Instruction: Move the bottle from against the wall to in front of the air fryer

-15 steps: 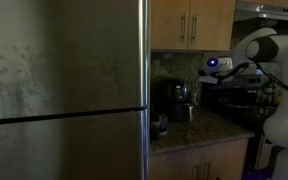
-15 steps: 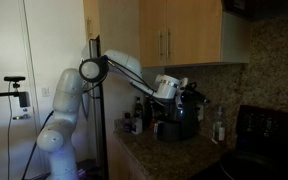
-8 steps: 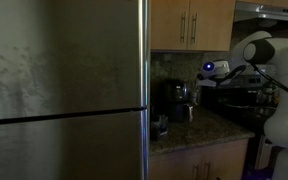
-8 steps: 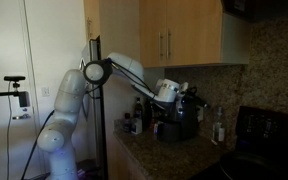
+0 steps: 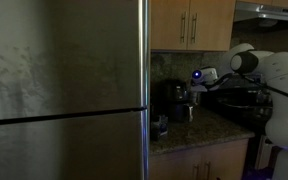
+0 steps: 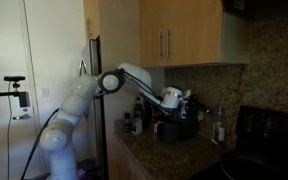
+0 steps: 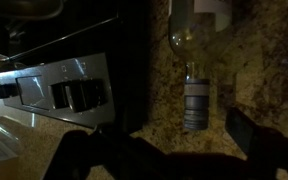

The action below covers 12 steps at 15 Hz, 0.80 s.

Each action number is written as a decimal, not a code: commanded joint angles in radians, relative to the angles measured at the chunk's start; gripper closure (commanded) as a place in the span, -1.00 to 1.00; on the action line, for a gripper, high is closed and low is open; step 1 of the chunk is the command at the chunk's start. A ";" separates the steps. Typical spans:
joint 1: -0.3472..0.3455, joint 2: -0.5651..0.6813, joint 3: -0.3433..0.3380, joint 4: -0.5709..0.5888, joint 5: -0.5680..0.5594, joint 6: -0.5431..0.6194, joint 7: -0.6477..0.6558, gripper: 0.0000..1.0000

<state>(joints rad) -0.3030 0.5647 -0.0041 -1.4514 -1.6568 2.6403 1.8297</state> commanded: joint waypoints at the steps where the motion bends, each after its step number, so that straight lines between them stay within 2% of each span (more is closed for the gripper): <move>1: 0.018 0.113 -0.011 0.162 -0.023 -0.061 0.008 -1.00; 2: 0.013 0.127 -0.005 0.178 0.005 -0.068 -0.035 -1.00; 3: 0.007 0.067 -0.001 0.094 -0.002 -0.043 -0.001 -1.00; 7: 0.018 0.123 -0.009 0.159 -0.027 -0.063 0.005 -1.00; 12: 0.038 0.246 -0.011 0.328 -0.018 -0.123 0.033 -1.00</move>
<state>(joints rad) -0.2846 0.7201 -0.0053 -1.2525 -1.6613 2.5694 1.8424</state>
